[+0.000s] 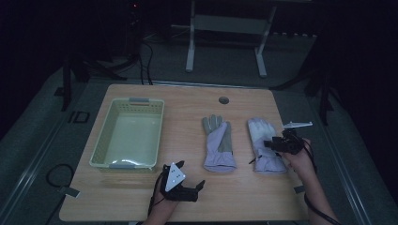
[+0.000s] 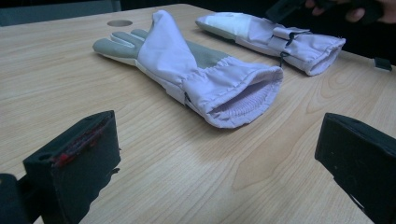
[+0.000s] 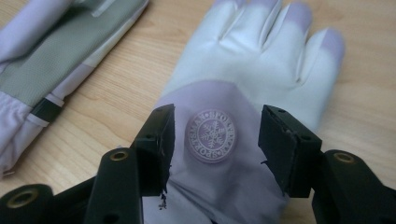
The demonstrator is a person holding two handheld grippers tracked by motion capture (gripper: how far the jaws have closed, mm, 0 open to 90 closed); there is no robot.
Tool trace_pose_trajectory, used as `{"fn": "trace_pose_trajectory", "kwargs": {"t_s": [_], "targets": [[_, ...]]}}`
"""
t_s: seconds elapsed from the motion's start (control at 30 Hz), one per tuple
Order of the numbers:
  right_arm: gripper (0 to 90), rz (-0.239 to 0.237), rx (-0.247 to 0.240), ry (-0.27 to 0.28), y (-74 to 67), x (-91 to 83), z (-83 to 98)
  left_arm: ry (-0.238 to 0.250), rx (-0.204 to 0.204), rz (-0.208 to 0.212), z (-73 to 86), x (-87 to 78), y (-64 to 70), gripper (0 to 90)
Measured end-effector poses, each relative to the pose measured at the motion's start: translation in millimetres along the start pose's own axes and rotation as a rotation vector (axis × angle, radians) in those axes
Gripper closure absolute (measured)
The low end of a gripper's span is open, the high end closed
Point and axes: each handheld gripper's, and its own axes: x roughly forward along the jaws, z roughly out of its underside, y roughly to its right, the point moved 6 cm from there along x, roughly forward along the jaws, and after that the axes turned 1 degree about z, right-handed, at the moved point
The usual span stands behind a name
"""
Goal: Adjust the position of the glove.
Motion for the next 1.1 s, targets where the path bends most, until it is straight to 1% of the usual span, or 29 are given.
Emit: {"fn": "trace_pose_trajectory", "kwargs": {"t_s": [0.1, 0.13, 0.2, 0.23, 0.3, 0.33, 0.37, 0.43, 0.5, 0.53, 0.63, 0.7, 0.73, 0.8, 0.9, 1.0, 1.1], "targets": [[44.7, 0.005, 0.003, -0.007, 0.6, 3.3, 1.7, 0.000, 0.000, 0.001, 0.0, -0.1, 0.0, 0.0], [46.3, 0.043, -0.006, -0.050, 2.3, 19.1, 12.6, 0.001, -0.001, 0.001, 0.0, 0.0, 0.0, 0.0], [54.2, 0.034, -0.014, -0.032, 0.4, 20.4, 14.7, 0.001, -0.001, 0.001, 0.0, 0.0, 0.1, 0.0], [58.1, 0.031, -0.010, -0.028, -0.3, 20.5, 15.4, 0.000, -0.001, 0.002, 0.0, -0.1, 0.0, 0.0], [58.1, 0.028, -0.011, -0.029, -1.7, 20.3, 16.0, 0.000, -0.001, 0.002, 0.0, -0.1, 0.0, 0.0], [63.1, 0.046, -0.025, -0.027, -4.2, 20.2, 16.4, 0.000, -0.002, 0.002, 0.0, -0.1, 0.0, 0.0], [63.7, 0.055, -0.031, -0.027, -5.2, 20.5, 16.6, 0.000, -0.002, 0.003, 0.0, -0.1, 0.0, 0.0], [65.2, 0.058, -0.028, -0.020, -5.5, 20.7, 17.1, 0.000, -0.002, 0.001, 0.0, -0.1, -0.1, 0.0], [70.1, 0.057, -0.024, -0.013, -6.2, 20.1, 17.8, 0.000, -0.001, -0.001, 0.0, 0.0, 0.0, 1.6], [72.2, 0.056, -0.025, -0.012, -6.6, 19.4, 17.8, 0.000, -0.001, -0.001, 0.0, 0.0, 0.0, 1.6], [76.1, 0.061, -0.003, -0.004, -7.2, 17.0, 16.6, 0.001, -0.002, -0.001, 0.0, -0.1, -0.1, 1.6], [77.5, 0.065, 0.018, 0.007, -6.4, 13.8, 15.1, 0.002, -0.002, -0.001, 0.0, -0.1, 0.0, 1.6], [77.5, 0.065, 0.018, 0.007, -6.4, 13.8, 15.1, 0.002, -0.002, -0.001, 0.0, -0.1, 0.0, 1.6], [78.4, 0.076, 0.028, 0.009, -6.7, 7.0, 12.1, 0.002, -0.002, -0.001, 0.0, -0.1, -0.1, 1.6], [78.9, 0.081, 0.030, 0.010, -7.2, -0.5, 8.6, 0.005, -0.001, -0.006, 0.0, -0.4, -0.1, 1.5], [79.3, 0.091, 0.042, 0.009, -7.1, -8.0, 5.2, 0.010, 0.016, -0.011, -0.1, -1.0, 1.0, 1.3], [79.3, 0.096, 0.058, 0.028, -8.3, -18.3, 0.2, 0.010, 0.019, -0.013, -0.1, -1.0, 1.4, 1.3]]}}
